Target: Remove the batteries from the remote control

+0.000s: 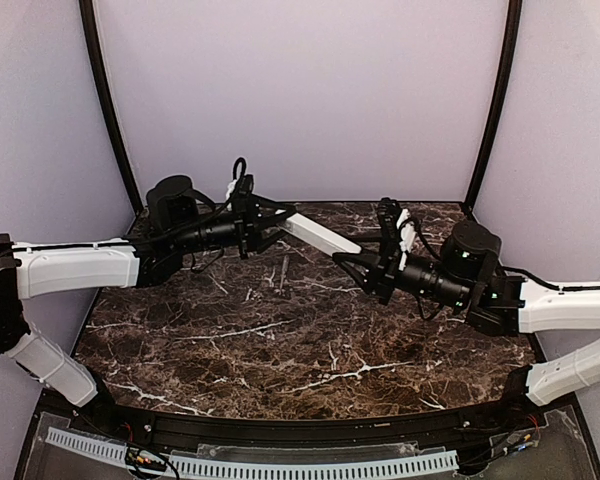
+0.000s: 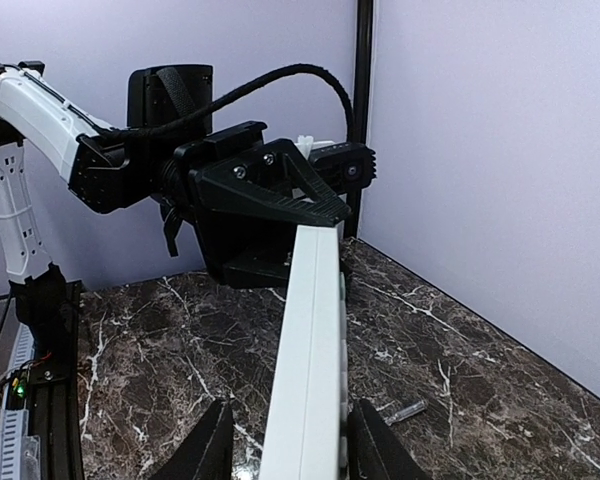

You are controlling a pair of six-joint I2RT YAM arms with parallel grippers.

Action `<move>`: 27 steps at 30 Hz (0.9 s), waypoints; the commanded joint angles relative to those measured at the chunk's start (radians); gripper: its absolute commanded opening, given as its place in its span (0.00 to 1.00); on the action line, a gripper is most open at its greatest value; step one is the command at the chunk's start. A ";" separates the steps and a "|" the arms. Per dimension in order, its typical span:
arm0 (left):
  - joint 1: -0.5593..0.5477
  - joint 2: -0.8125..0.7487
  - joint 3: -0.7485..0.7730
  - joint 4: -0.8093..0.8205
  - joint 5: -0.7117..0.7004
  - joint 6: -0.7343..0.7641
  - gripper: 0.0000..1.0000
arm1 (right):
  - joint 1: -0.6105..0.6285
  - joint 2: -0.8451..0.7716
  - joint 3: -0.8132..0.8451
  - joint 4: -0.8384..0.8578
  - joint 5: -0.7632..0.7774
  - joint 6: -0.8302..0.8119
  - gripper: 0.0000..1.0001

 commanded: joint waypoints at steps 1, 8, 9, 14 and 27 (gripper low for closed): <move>-0.005 -0.035 -0.012 0.076 -0.008 -0.025 0.00 | 0.013 0.012 0.021 0.025 0.022 -0.011 0.38; -0.006 -0.039 -0.017 0.098 -0.005 -0.045 0.00 | 0.015 0.009 0.030 0.002 0.055 -0.019 0.19; -0.005 -0.040 -0.018 0.097 -0.005 -0.045 0.00 | 0.014 0.010 0.031 -0.002 0.056 -0.020 0.18; -0.005 -0.039 -0.027 0.102 -0.003 -0.047 0.00 | 0.015 0.013 0.042 -0.018 0.066 -0.007 0.06; -0.005 -0.113 -0.090 0.062 0.037 0.137 0.96 | 0.014 -0.032 0.081 -0.108 0.097 0.117 0.00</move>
